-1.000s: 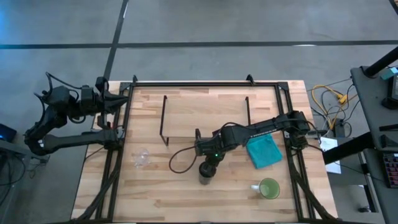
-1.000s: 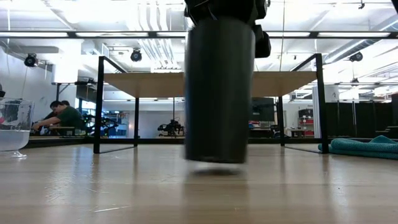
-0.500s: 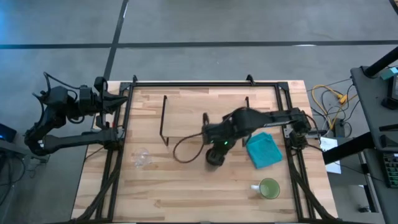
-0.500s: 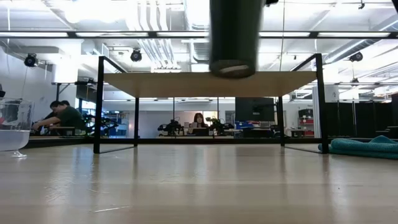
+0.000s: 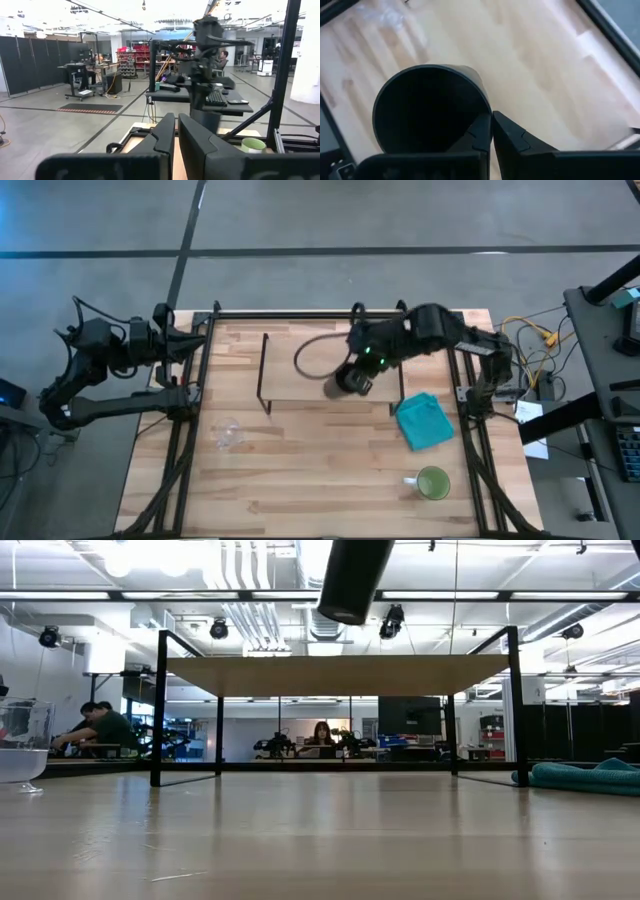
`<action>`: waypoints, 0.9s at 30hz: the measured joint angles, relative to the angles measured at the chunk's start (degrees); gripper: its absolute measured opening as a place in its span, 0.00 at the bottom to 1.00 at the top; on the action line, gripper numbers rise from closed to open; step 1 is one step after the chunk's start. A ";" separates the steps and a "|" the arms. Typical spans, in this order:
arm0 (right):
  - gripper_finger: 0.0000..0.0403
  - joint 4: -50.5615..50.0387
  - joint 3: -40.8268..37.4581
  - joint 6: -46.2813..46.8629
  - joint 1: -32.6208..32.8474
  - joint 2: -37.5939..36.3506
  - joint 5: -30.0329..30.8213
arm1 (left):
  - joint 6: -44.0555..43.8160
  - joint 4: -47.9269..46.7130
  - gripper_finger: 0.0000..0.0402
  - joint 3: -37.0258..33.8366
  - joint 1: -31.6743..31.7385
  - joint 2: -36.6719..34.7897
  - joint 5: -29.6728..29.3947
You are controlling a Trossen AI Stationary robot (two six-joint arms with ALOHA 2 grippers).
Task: Stack small to large cups/mugs on shelf
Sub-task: Put the black cup on the shelf
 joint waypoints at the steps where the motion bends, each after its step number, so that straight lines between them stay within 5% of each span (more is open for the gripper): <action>1: 0.02 -0.03 -0.32 -0.43 -0.91 -0.41 -0.01 | 0.00 0.04 0.03 0.00 0.01 0.04 -0.01; 12: 0.02 -0.01 -7.73 -4.19 -7.01 -7.62 -0.24 | 0.00 0.33 0.03 -0.04 0.01 -0.03 -0.02; 27: 0.02 -0.05 -27.14 -1.08 -7.75 -19.60 -1.63 | 0.00 2.44 0.03 -0.17 0.01 0.17 -0.54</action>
